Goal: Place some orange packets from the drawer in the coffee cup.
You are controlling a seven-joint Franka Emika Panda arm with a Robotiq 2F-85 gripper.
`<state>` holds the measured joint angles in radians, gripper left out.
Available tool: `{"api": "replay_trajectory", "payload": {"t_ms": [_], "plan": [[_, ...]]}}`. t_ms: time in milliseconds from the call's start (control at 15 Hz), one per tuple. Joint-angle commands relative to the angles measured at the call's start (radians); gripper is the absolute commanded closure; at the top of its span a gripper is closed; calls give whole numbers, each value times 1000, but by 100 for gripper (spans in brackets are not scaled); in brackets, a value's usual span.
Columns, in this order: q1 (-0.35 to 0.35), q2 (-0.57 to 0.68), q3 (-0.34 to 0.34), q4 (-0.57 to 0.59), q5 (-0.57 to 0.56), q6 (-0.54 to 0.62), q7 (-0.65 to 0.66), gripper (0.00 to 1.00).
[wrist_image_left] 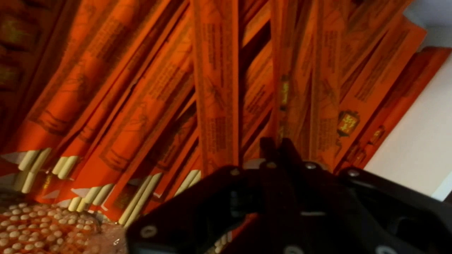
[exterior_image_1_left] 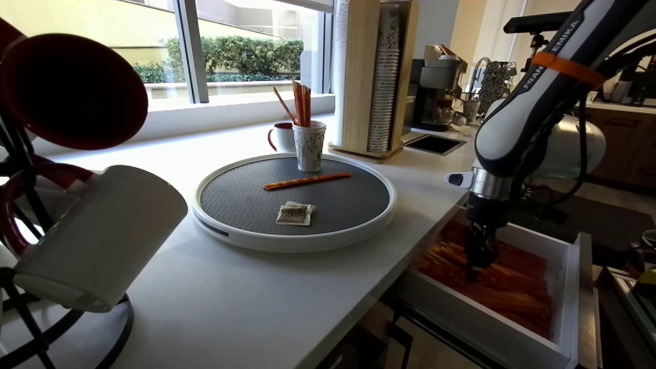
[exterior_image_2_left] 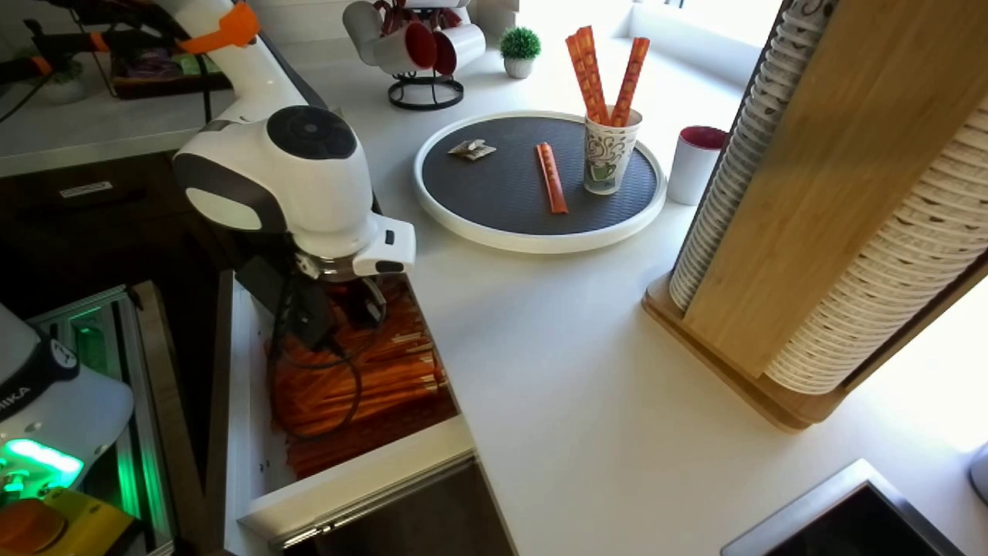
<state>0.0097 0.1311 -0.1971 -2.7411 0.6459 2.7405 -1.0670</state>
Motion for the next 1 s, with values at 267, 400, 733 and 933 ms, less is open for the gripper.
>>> {"api": "replay_trajectory", "payload": {"t_ms": [267, 400, 733, 933], "plan": [[-126, -264, 12, -26, -293, -356, 273, 98], [-141, -338, 0, -28, -329, -476, 311, 98], [-144, -507, -44, -23, -315, -728, 258, 98], [-141, -600, -80, 2, -267, -790, 258, 98]]}}
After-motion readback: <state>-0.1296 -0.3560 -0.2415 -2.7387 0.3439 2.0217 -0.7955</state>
